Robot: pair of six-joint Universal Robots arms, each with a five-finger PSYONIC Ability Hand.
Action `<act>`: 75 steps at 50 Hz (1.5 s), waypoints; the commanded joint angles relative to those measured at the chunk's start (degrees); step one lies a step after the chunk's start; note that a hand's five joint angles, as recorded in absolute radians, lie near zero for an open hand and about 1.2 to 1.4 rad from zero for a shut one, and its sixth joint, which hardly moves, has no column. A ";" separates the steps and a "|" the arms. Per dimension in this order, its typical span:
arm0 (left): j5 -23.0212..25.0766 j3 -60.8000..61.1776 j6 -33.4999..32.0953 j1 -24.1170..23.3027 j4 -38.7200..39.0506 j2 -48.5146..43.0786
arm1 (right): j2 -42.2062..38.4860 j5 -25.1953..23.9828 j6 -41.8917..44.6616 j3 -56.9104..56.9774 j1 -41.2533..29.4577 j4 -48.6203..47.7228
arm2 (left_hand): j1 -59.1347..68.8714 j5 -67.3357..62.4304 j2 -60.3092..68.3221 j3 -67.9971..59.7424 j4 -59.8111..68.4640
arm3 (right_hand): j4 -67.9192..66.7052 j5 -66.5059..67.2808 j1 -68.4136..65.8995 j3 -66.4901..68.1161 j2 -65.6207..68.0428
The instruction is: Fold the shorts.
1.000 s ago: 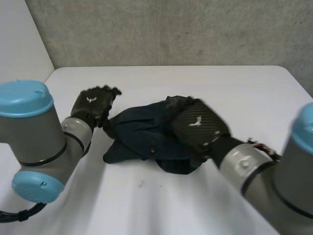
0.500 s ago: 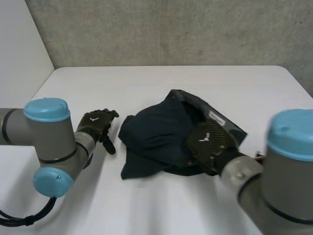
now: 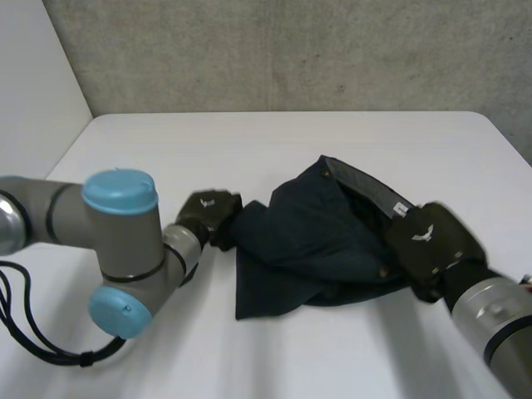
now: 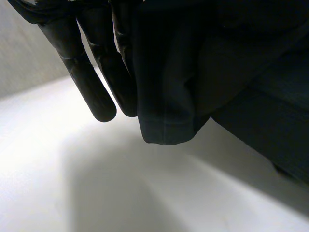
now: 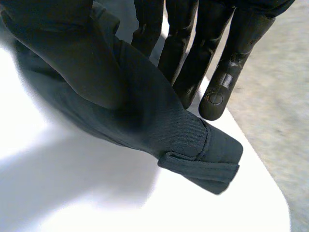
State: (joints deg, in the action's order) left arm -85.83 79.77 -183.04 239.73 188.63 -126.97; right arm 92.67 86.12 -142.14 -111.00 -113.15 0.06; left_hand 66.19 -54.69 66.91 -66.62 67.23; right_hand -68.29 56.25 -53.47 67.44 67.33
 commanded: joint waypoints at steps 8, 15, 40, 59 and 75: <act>-1.80 -0.75 -0.30 0.13 -0.11 24.74 | 7.09 -2.01 -11.39 5.27 5.14 -4.98 | 13.81 -15.31 13.09 -13.38 12.77 | -11.71 13.75 -26.53 12.56 12.67; -1.62 -0.40 -0.56 0.04 -1.86 29.14 | 8.14 -2.36 -14.74 8.35 4.70 -5.33 | 13.81 -15.31 13.09 -13.38 12.77 | -11.71 13.75 -26.53 12.56 12.67; -2.06 4.87 -8.29 -3.22 -11.88 24.75 | -1.17 -9.56 -23.16 19.24 6.28 9.87 | 13.81 -15.31 13.09 -13.38 12.77 | 58.29 -56.25 43.47 -57.44 -57.33; -6.45 7.07 -9.00 -5.59 -11.18 30.82 | -35.61 -14.84 -32.40 40.94 -4.26 18.22 | 13.81 -15.31 13.09 -13.38 12.77 | 48.84 -46.80 34.01 -47.98 -47.87; -6.54 -14.36 -15.49 -1.72 -4.34 17.20 | -43.54 -10.37 -30.40 73.44 -5.06 10.00 | 13.81 -15.31 13.09 -13.38 12.77 | -11.71 13.75 -26.53 12.56 12.67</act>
State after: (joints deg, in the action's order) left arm -92.18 75.31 -194.40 236.33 180.35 -106.49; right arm 50.46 72.11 -174.96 -50.93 -118.40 16.88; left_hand 66.19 -54.69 68.27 -68.33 68.69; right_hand -68.16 55.58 -55.54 67.56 67.53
